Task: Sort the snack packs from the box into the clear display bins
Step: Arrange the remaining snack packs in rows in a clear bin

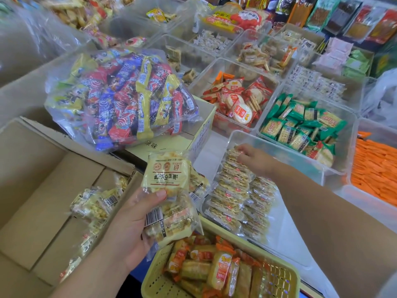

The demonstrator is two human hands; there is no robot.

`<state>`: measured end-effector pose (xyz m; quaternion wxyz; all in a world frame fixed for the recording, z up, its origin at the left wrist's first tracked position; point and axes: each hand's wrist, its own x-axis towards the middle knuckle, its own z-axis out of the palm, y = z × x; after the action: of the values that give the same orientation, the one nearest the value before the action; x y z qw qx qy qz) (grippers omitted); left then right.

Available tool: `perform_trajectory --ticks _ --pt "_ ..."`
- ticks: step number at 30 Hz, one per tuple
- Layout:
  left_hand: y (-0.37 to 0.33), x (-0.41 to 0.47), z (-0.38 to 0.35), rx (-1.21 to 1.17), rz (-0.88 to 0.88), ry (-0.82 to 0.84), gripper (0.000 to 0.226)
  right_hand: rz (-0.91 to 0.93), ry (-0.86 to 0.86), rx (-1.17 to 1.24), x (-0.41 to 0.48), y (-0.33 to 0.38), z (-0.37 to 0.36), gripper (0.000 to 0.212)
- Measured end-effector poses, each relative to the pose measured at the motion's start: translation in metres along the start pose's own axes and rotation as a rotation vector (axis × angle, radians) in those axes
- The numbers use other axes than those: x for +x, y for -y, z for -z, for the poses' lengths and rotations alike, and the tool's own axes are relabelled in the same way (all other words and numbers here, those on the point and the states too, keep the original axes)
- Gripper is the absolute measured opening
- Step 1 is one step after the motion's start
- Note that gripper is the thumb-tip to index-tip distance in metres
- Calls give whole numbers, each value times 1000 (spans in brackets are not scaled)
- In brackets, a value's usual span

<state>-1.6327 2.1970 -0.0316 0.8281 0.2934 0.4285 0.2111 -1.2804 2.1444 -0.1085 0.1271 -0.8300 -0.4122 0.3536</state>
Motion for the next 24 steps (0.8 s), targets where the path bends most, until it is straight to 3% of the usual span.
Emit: perform_trajectory --ticks 4,7,9,13,19,24 --pt "-3 -4 -4 46 7 14 53 52 -149 -149 -17 9 4 54" --pt "-6 -7 -6 96 8 12 38 185 -296 -186 -49 29 6 56" --pt "-7 -10 -8 142 4 20 32 327 -337 -128 -80 46 2 55" --pt "-11 -20 -22 262 -46 71 45 573 -375 112 -150 74 -17 55" --pt "-6 -36 -50 465 -127 69 34 576 -508 141 -203 85 -44 99" --pt "-2 -46 -68 640 -64 62 93 627 -564 27 -209 77 -52 81"
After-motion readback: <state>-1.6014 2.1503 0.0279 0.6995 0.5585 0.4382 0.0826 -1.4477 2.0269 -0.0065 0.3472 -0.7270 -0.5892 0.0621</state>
